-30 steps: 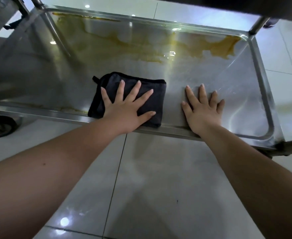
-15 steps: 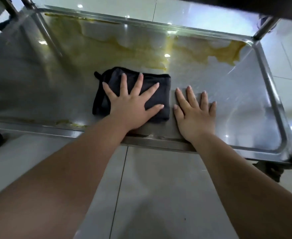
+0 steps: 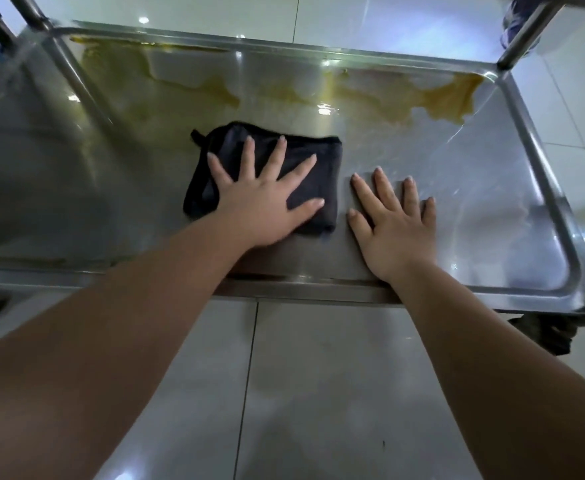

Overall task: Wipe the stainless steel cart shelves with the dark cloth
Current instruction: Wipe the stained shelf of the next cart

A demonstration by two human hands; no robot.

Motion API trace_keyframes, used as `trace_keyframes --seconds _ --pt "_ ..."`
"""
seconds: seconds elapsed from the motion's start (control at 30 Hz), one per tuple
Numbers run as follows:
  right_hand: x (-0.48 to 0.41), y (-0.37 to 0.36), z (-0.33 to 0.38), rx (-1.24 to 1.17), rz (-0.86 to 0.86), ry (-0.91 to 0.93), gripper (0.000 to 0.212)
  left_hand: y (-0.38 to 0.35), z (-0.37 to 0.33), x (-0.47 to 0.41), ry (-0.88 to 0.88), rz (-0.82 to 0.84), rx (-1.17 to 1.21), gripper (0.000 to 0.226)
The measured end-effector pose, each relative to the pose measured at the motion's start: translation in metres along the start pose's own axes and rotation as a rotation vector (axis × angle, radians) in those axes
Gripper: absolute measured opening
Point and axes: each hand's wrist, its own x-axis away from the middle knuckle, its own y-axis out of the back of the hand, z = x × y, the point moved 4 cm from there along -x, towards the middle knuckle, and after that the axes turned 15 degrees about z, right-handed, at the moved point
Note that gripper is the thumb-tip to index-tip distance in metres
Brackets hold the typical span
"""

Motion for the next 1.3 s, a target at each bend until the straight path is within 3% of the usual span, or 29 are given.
trace_keyframes --seconds 0.13,0.3,0.43,0.5,0.63,0.77,1.1,1.3 --pt "0.000 0.002 0.000 -0.007 0.006 0.007 0.055 -0.037 0.031 0.073 0.033 -0.037 -0.064 0.073" --pt "0.005 0.010 0.020 -0.104 0.010 -0.025 0.054 -0.040 0.044 0.083 0.090 -0.009 -0.009 0.073" --pt "-0.009 0.027 0.097 -0.397 -0.096 0.278 0.053 -0.041 0.053 0.086 0.051 -0.017 0.019 0.071" --pt "-0.016 0.021 0.121 -0.353 -0.064 0.328 0.052 -0.040 0.070 0.090 0.070 -0.004 0.047 0.071" --pt "-0.019 0.005 0.122 -0.108 -0.074 0.237 0.054 -0.037 0.099 0.089 0.123 0.015 0.066 0.071" --pt "-0.018 0.003 0.127 -0.011 -0.081 0.212 0.054 -0.021 0.120 0.057 0.160 0.013 0.071 0.067" --pt "-0.020 0.004 0.127 -0.031 -0.087 0.187 0.053 0.037 0.133 -0.036 0.130 0.047 0.052 0.066" --pt "-0.023 0.004 0.122 -0.029 -0.073 0.195 0.053 0.000 0.135 0.030 0.045 0.057 0.023 0.069"
